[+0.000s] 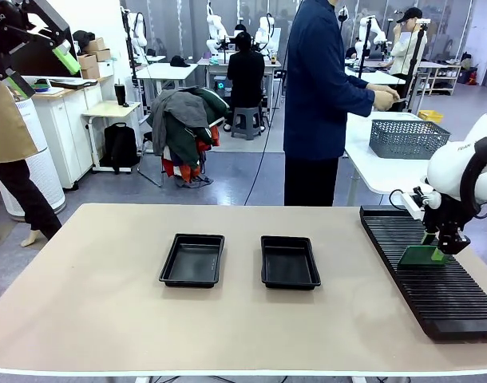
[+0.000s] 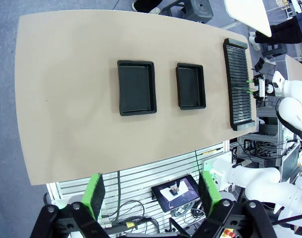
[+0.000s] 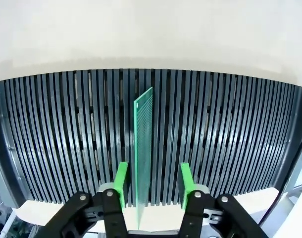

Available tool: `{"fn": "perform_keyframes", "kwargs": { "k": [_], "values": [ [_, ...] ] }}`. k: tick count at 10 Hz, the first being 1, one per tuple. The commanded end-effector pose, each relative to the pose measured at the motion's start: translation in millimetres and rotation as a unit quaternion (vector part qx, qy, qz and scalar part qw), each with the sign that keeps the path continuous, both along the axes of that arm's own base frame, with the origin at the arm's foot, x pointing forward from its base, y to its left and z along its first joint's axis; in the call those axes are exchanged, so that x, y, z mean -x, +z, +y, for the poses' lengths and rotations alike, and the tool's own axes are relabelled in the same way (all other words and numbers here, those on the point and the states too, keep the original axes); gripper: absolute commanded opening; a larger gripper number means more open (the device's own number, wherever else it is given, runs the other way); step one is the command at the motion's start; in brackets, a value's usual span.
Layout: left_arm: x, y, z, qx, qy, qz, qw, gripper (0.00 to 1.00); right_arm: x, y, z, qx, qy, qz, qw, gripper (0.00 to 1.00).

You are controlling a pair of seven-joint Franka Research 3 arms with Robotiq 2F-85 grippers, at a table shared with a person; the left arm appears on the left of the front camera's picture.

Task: Inspect and transfer BCBs to ESD trays.
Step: Pick up the Blank PCB from the PCB Rack and place it in the left ESD tray.

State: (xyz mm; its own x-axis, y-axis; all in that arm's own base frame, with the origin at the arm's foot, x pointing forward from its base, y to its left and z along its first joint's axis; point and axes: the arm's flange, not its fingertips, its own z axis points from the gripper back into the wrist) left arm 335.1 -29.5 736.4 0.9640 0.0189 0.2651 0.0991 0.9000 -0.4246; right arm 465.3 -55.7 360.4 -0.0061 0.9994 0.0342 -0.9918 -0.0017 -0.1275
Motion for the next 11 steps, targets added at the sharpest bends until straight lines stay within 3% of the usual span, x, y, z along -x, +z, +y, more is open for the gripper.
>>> {"fn": "perform_keyframes", "kwargs": {
  "k": [1,11],
  "values": [
    [1.0,-0.9,0.5,0.0,0.001,-0.001,1.0,1.0,-2.5,-3.6,-2.1,0.018,-0.015,-0.01,1.0,0.46],
    [1.0,-0.9,0.5,0.0,0.001,-0.001,1.0,1.0,-4.9,-7.9,-7.5,0.008,-0.012,-0.002,1.0,0.17]
  ]
}}
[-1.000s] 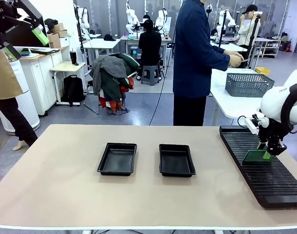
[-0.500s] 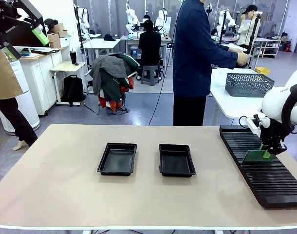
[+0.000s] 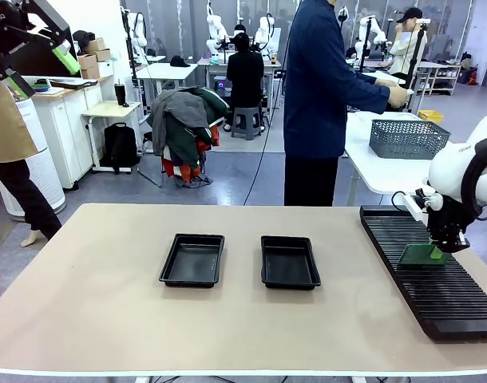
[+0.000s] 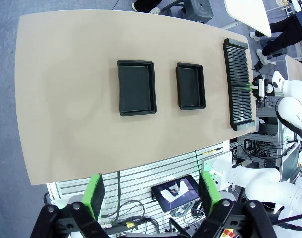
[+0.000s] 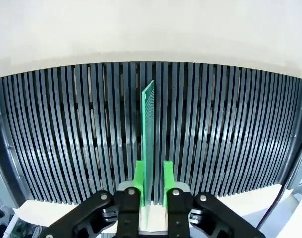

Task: Inspect and transfer BCBs to ESD trays.
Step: Pick up the Blank PCB from the PCB Rack and place it in the left ESD tray.

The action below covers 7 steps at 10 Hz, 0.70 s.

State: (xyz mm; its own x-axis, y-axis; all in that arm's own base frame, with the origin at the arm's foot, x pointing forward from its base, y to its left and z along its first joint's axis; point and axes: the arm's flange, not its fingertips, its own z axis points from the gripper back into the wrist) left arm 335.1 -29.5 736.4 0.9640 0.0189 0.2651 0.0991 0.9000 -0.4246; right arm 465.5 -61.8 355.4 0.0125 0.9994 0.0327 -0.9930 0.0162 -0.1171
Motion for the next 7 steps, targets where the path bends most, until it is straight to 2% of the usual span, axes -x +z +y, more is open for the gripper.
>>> {"fn": "perform_keyframes", "kwargs": {
  "k": [1,6,7],
  "values": [
    [1.0,-0.9,0.5,0.0,0.001,-0.001,1.0,1.0,-4.7,-3.1,-0.8,0.008,-0.001,-0.005,1.0,0.16],
    [1.0,-0.9,0.5,0.0,0.001,-0.001,1.0,1.0,-5.5,-2.9,-2.9,0.007,-0.004,-0.002,1.0,0.01],
    [1.0,-0.9,0.5,0.0,0.001,-0.001,1.0,1.0,-5.5,-2.6,-4.0,0.006,-0.007,-0.003,1.0,0.0]
  ]
}}
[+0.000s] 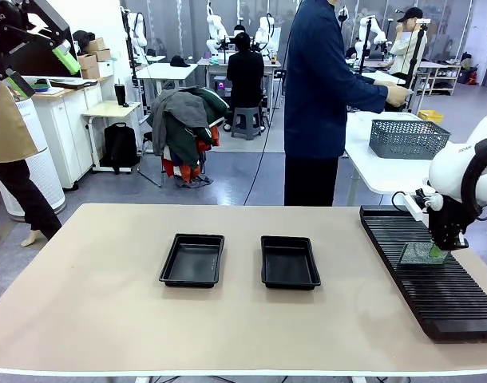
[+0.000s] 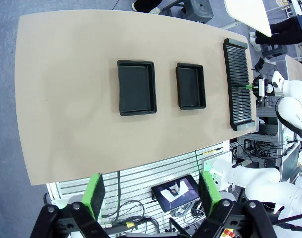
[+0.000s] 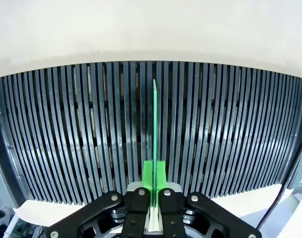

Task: Inspect and transfer BCBs to ESD trays.
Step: Pick up the Blank PCB from the PCB Rack and place it in the left ESD tray.

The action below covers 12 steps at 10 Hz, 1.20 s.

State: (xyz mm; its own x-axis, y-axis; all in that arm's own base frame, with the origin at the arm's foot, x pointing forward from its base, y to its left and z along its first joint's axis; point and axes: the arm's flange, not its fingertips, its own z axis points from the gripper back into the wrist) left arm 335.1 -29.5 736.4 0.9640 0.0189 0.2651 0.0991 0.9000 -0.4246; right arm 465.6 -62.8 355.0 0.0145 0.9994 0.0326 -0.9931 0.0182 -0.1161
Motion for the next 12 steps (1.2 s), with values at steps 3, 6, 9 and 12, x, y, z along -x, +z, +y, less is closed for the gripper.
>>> {"fn": "perform_keyframes", "kwargs": {
  "k": [3,6,9,12],
  "values": [
    [1.0,-0.9,0.5,0.0,0.001,-0.001,1.0,1.0,0.0,0.0,0.0,0.0,0.0,0.0,1.0,0.0],
    [1.0,-0.9,0.5,0.0,0.001,-0.001,1.0,1.0,0.1,0.0,-0.2,0.0,0.0,0.0,1.0,0.0],
    [1.0,-0.9,0.5,0.0,0.001,-0.001,1.0,1.0,14.0,45.6,0.2,0.013,-0.011,-0.003,1.0,0.0],
    [1.0,-0.9,0.5,0.0,0.001,-0.001,1.0,1.0,25.9,116.0,-5.2,0.036,-0.029,-0.005,0.999,0.0]
  ]
}}
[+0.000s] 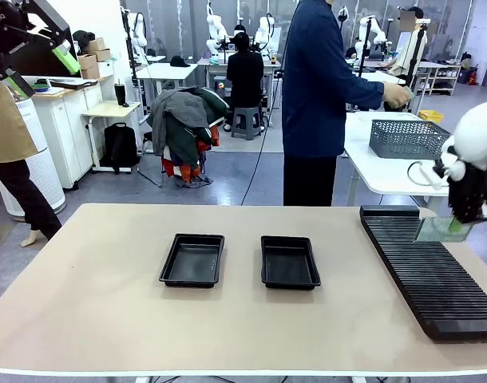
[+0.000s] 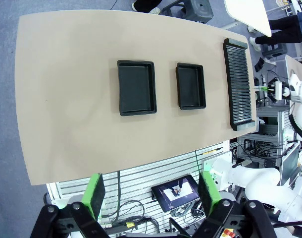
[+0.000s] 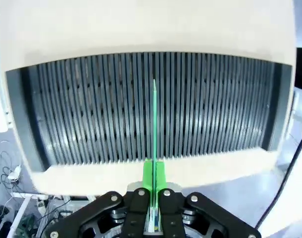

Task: Inspect and transfer BCBs to ESD trays.
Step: Pick up the Blank PCB from the PCB Rack and place it in the left ESD tray.

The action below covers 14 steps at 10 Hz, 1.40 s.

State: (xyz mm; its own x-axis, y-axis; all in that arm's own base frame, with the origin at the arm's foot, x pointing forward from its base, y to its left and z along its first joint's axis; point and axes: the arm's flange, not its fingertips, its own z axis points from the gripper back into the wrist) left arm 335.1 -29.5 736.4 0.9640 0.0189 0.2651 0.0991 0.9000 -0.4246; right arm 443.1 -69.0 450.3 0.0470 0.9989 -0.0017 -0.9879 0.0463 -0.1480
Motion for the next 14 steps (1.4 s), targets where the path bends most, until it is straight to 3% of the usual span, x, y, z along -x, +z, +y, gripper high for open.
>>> {"fn": "perform_keyframes", "kwargs": {
  "k": [1,5,6,9,14],
  "values": [
    [1.1,-0.9,0.4,0.0,0.001,-0.001,1.0,1.0,11.5,56.5,-3.0,0.013,-0.016,0.009,1.0,0.0],
    [1.1,-0.9,0.4,0.0,0.001,-0.001,1.0,1.0,55.3,187.1,-24.3,0.001,-0.038,-0.004,0.999,0.0],
    [1.1,-0.9,0.4,0.0,0.001,-0.001,1.0,1.0,62.8,207.6,-26.8,-0.003,-0.036,-0.005,0.999,0.0],
    [1.1,-0.9,0.4,0.0,0.001,-0.001,1.0,1.0,69.8,233.2,-29.0,-0.003,-0.053,-0.014,0.999,0.0],
    [1.1,-0.9,0.4,0.0,0.001,-0.001,1.0,1.0,78.0,231.7,-29.8,-0.008,-0.032,-0.019,0.999,0.0]
  ]
}}
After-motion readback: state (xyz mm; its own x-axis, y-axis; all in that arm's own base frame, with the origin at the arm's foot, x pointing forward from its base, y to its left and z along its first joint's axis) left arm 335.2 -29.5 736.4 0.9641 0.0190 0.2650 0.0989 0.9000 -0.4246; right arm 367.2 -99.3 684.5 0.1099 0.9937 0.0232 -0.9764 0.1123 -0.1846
